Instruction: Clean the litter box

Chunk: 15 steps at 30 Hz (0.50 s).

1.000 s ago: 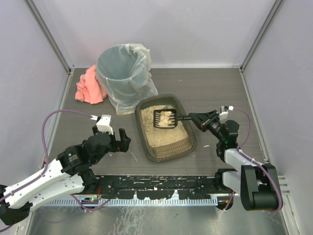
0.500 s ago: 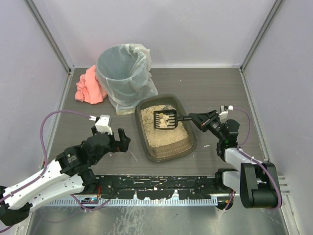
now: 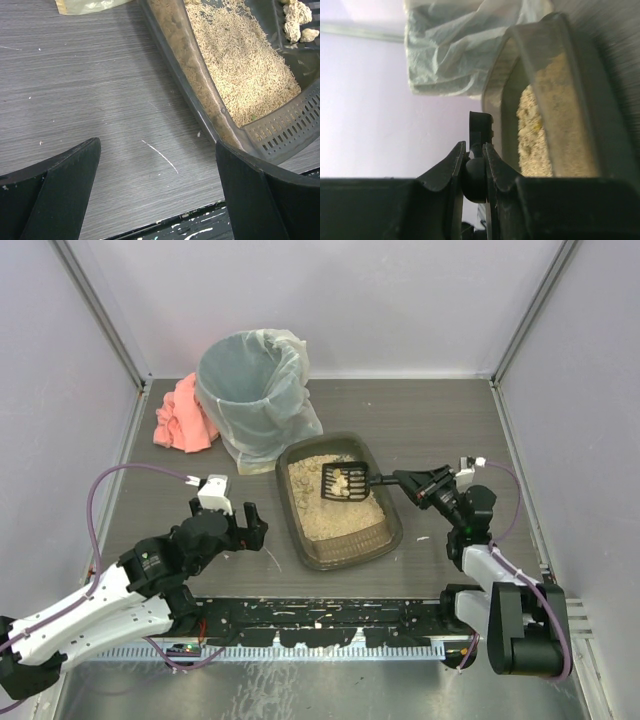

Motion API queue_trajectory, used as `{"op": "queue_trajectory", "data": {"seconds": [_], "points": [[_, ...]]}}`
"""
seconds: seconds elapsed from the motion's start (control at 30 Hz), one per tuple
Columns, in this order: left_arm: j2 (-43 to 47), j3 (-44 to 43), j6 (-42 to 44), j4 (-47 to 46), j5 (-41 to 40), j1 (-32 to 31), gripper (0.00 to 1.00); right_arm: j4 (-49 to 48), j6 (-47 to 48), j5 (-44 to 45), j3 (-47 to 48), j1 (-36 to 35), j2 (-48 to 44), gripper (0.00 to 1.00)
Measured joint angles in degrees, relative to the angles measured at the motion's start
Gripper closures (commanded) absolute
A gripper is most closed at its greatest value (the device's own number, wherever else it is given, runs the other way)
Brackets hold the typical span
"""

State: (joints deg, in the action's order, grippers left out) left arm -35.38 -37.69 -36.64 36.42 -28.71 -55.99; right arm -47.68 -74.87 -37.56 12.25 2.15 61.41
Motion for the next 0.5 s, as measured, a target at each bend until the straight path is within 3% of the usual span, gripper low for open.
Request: {"op": "queue_trajectory", "data": {"seconds": [0.5], "points": [[0.13, 0.07, 0.02, 0.07, -0.31, 0.0, 0.01, 2.93, 1.07, 2.27, -1.57, -0.39, -2.8, 0.99]]}}
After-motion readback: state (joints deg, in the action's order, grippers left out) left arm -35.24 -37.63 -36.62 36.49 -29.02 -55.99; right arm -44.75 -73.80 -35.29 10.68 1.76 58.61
